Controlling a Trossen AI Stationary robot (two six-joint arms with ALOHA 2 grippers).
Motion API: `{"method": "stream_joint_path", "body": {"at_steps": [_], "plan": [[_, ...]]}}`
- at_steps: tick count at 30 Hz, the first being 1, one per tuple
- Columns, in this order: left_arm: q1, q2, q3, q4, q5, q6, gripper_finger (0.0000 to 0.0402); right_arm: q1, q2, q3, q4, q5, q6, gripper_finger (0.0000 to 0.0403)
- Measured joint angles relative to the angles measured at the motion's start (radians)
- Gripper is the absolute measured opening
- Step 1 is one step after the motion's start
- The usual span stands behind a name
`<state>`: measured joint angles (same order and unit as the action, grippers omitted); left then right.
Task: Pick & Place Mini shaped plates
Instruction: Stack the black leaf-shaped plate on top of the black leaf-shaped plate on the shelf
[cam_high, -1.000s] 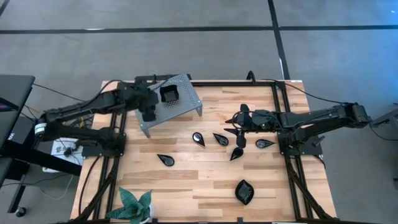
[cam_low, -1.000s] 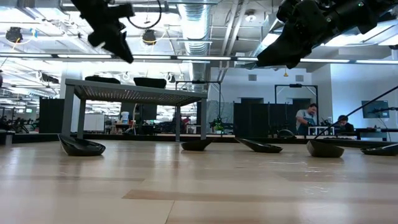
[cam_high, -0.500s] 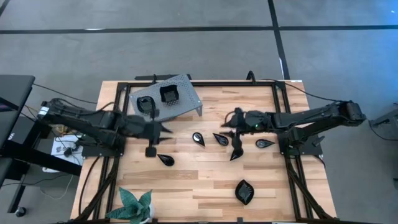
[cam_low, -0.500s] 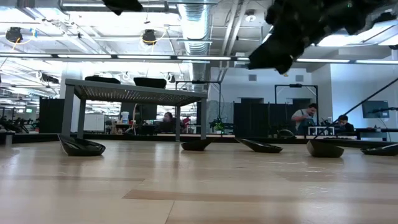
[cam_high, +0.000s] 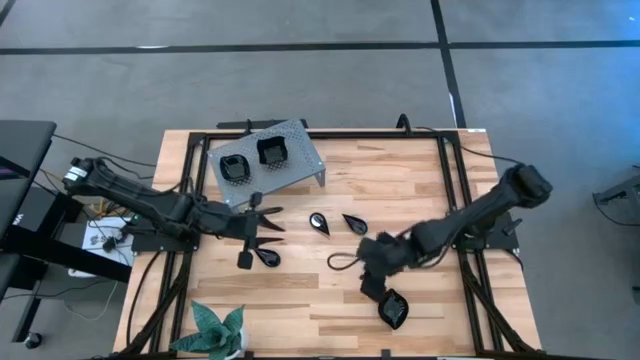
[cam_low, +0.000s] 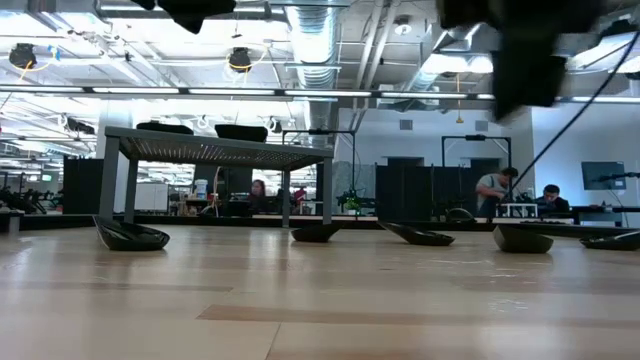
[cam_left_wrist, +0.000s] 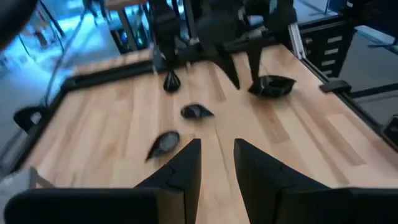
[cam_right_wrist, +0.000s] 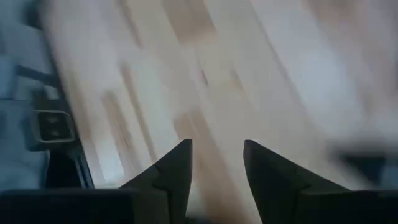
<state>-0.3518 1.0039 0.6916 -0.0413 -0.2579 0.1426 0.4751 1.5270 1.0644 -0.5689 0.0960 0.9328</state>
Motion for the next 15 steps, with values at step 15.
{"method": "stream_joint_path", "body": {"at_steps": [15], "plan": [[0.006,0.0,-0.022,0.093,-0.001,0.146,0.0097,0.252,0.268,0.071,-0.214,-0.178,0.949,0.01]]}}
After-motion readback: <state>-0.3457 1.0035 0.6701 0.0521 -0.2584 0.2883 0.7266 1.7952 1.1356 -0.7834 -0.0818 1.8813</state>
